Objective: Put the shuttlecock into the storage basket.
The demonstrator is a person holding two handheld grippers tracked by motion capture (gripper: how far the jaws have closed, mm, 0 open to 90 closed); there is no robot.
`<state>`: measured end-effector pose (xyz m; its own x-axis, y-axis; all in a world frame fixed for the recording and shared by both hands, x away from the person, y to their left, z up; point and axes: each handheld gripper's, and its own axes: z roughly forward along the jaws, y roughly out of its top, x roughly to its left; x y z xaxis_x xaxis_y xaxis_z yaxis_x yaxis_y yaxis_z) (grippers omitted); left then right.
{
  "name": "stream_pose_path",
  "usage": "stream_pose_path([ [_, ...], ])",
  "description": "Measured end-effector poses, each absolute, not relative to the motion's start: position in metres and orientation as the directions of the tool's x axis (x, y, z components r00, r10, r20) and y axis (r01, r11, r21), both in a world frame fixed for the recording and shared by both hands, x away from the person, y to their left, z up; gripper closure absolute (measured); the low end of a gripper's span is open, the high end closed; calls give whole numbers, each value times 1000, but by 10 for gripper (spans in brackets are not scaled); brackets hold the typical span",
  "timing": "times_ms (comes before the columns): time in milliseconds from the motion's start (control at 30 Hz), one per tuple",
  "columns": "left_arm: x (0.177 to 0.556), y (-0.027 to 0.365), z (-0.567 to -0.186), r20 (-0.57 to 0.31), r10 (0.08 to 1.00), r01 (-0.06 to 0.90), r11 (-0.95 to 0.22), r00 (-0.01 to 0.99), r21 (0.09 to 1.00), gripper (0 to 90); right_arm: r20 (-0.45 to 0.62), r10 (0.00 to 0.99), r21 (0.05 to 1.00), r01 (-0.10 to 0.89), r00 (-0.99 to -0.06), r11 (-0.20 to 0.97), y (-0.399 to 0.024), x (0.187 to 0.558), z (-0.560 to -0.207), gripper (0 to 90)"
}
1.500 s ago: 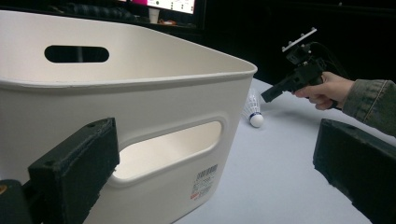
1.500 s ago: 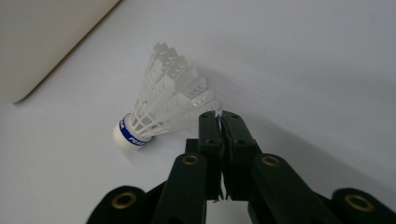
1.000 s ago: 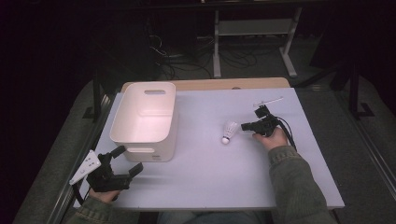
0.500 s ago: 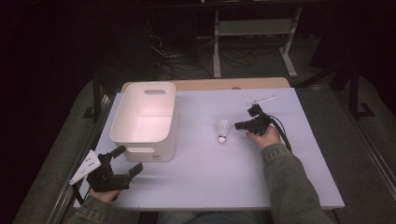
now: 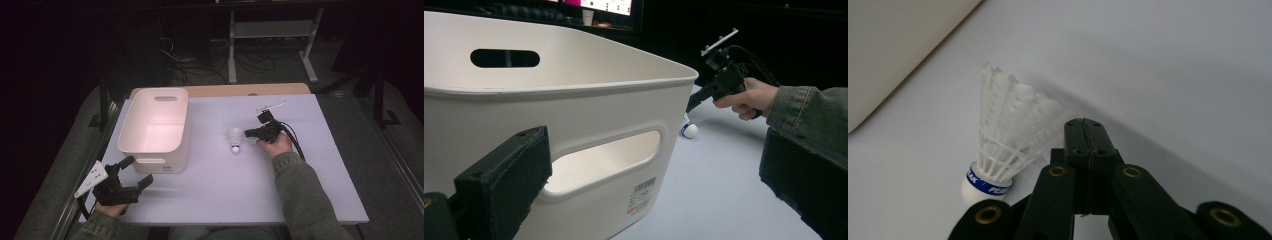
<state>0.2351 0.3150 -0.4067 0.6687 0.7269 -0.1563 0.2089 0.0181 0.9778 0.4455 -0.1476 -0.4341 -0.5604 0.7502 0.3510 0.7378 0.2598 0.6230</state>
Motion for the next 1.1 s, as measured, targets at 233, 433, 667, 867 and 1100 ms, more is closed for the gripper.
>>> stream_pose_path([
  [233, 235, 315, -407, -156, 725, 206, 20, 671, 978, 0, 369, 728, 629, 732, -577, 261, -139, 448, -435, 886],
  [433, 235, 315, -407, -157, 725, 207, 20, 670, 978, 0, 387, 709, 627, 732, -590, 266, -130, 448, -436, 886],
  [667, 235, 315, -407, -156, 725, 207, 19, 671, 978, 0, 384, 694, 632, 721, -609, 284, -123, 448, -437, 886],
  [867, 235, 315, -407, -157, 726, 208, 19, 670, 978, 0, 394, 685, 631, 723, -613, 283, -120, 447, -437, 886],
  [1100, 235, 315, -407, -155, 725, 206, 19, 671, 978, 0, 400, 664, 635, 713, -632, 296, -113, 445, -439, 886],
])
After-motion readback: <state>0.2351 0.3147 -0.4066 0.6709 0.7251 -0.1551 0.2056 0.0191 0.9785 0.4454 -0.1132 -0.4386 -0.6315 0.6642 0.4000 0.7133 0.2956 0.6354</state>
